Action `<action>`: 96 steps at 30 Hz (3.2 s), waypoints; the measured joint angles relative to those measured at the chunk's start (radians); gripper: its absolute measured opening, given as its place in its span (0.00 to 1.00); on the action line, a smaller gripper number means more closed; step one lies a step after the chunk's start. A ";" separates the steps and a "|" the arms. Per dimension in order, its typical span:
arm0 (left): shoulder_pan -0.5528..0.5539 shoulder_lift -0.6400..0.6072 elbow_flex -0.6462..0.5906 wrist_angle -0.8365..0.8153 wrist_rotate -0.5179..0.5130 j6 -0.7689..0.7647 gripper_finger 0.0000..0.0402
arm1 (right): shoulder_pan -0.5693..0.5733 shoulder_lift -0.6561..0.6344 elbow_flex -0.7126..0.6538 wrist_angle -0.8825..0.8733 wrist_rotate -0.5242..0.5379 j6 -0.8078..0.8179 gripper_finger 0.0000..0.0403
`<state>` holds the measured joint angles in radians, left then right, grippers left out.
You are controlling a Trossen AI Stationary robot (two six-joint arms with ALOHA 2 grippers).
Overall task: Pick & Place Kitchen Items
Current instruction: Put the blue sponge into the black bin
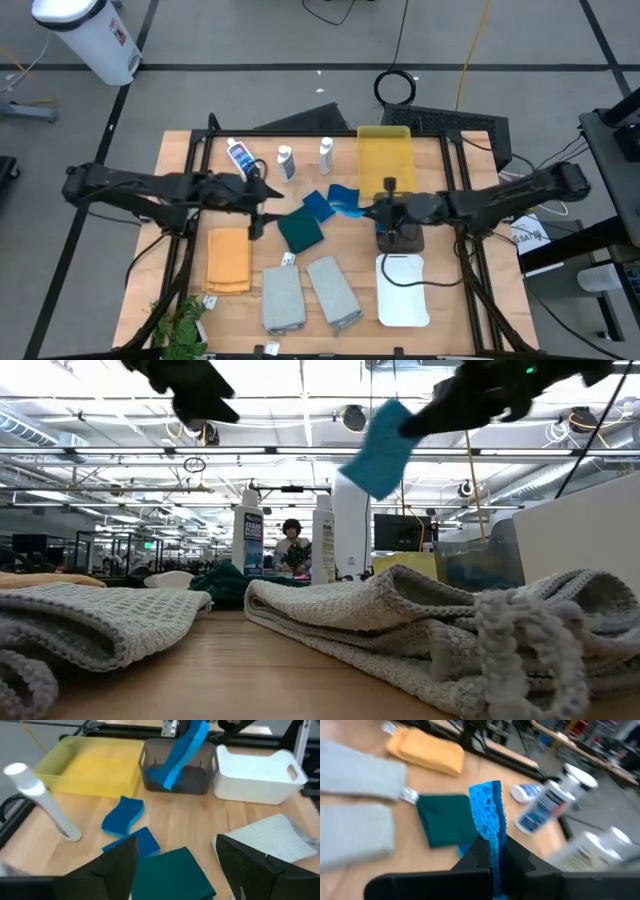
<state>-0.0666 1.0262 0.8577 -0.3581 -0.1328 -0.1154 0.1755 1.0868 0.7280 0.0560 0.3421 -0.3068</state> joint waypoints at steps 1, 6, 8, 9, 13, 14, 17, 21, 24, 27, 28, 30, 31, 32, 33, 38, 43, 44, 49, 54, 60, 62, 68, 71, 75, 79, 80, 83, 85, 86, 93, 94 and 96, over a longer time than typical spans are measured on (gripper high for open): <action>0.000 -0.023 -0.006 -0.011 -0.005 0.003 0.69 | 0.014 -0.024 0.000 -0.036 0.045 0.004 0.00; 0.000 -0.166 -0.080 0.045 -0.007 0.063 0.68 | 0.102 -0.141 -0.001 -0.215 0.213 0.026 0.00; 0.000 -0.226 -0.135 0.071 -0.022 0.075 0.69 | 0.141 -0.183 -0.001 -0.278 0.237 0.064 0.00; 0.001 -0.257 -0.166 0.088 -0.032 0.080 0.69 | 0.158 -0.203 -0.001 -0.317 0.238 0.088 0.00; 0.001 -0.391 -0.276 0.159 -0.105 0.069 0.69 | 0.209 -0.249 -0.001 -0.455 0.240 0.197 0.00; 0.001 -0.422 -0.300 0.178 -0.130 0.065 0.69 | 0.217 -0.254 -0.001 -0.484 0.241 0.219 0.00; 0.001 -0.502 -0.363 0.206 -0.198 0.051 0.69 | 0.236 -0.256 -0.001 -0.552 0.284 0.288 0.00; 0.001 -0.559 -0.407 0.210 -0.244 0.034 0.69 | 0.245 -0.253 -0.006 -0.629 0.345 0.360 0.00; 0.001 -0.565 -0.420 0.212 -0.253 0.023 0.69 | 0.245 -0.253 -0.026 -0.639 0.335 0.399 0.00; 0.001 -0.555 -0.423 0.207 -0.253 0.029 0.69 | 0.239 -0.253 -0.053 -0.636 0.333 0.424 0.00; 0.001 -0.550 -0.423 0.207 -0.253 0.032 0.69 | 0.233 -0.253 -0.064 -0.637 0.317 0.434 0.00; 0.001 -0.541 -0.423 0.206 -0.253 0.031 0.69 | 0.209 -0.253 -0.082 -0.636 0.253 0.456 0.00; 0.001 -0.537 -0.423 0.207 -0.253 0.031 0.69 | 0.195 -0.253 -0.088 -0.630 0.216 0.461 0.00; 0.001 -0.532 -0.423 0.207 -0.253 0.032 0.69 | 0.177 -0.248 -0.094 -0.619 0.180 0.468 0.00; 0.001 -0.529 -0.423 0.206 -0.253 0.032 0.69 | 0.158 -0.242 -0.103 -0.597 0.152 0.474 0.00; 0.001 -0.519 -0.423 0.205 -0.253 0.032 0.69 | 0.064 -0.204 -0.154 -0.530 0.053 0.460 0.00; 0.001 -0.516 -0.423 0.205 -0.253 0.032 0.69 | -0.002 -0.183 -0.160 -0.531 -0.005 0.440 0.00; 0.001 -0.516 -0.423 0.205 -0.253 0.032 0.69 | -0.005 -0.188 -0.160 -0.529 -0.005 0.426 0.00; 0.001 -0.516 -0.423 0.205 -0.252 0.032 0.69 | 0.004 -0.222 -0.134 -0.535 0.003 0.370 0.00; 0.001 -0.516 -0.423 0.205 -0.252 0.033 0.69 | 0.017 -0.239 -0.131 -0.526 0.109 0.298 0.00; 0.001 -0.516 -0.423 0.205 -0.252 0.034 0.69 | 0.016 -0.231 -0.133 -0.524 0.178 0.223 0.00; 0.001 -0.516 -0.423 0.205 -0.252 0.034 0.69 | 0.016 -0.232 -0.143 -0.523 0.181 0.212 0.00; 0.001 -0.516 -0.423 0.205 -0.252 0.034 0.69 | 0.016 -0.232 -0.167 -0.521 0.181 0.207 0.00; 0.001 -0.516 -0.423 0.205 -0.252 0.034 0.69 | 0.016 -0.232 -0.175 -0.503 0.181 0.204 0.00; 0.001 -0.516 -0.423 0.205 -0.252 0.033 0.69 | 0.016 -0.232 -0.194 -0.461 0.178 0.183 0.00; 0.001 -0.516 -0.423 0.205 -0.252 0.033 0.69 | 0.015 -0.232 -0.223 -0.406 0.151 0.147 0.00; 0.001 -0.516 -0.423 0.205 -0.252 0.033 0.69 | 0.015 -0.232 -0.230 -0.397 0.138 0.135 0.00; 0.001 -0.516 -0.423 0.205 -0.252 0.033 0.69 | 0.010 -0.232 -0.242 -0.371 0.123 0.126 0.00; 0.001 -0.516 -0.423 0.205 -0.252 0.033 0.69 | 0.002 -0.232 -0.244 -0.370 0.124 0.126 0.00; 0.001 -0.516 -0.423 0.205 -0.252 0.033 0.69 | -0.001 -0.232 -0.245 -0.371 0.124 0.126 0.00; 0.001 -0.516 -0.423 0.205 -0.252 0.033 0.69 | -0.006 -0.232 -0.245 -0.369 0.157 0.085 0.00; 0.001 -0.516 -0.423 0.205 -0.252 0.033 0.69 | -0.006 -0.232 -0.245 -0.369 0.164 0.085 0.00; 0.001 -0.516 -0.423 0.205 -0.252 0.033 0.69 | -0.006 -0.232 -0.245 -0.370 0.182 0.085 0.00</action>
<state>-0.0659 0.5106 0.4351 -0.1527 -0.3843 -0.0826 0.1692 0.8551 0.4835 -0.3138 0.5240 -0.2223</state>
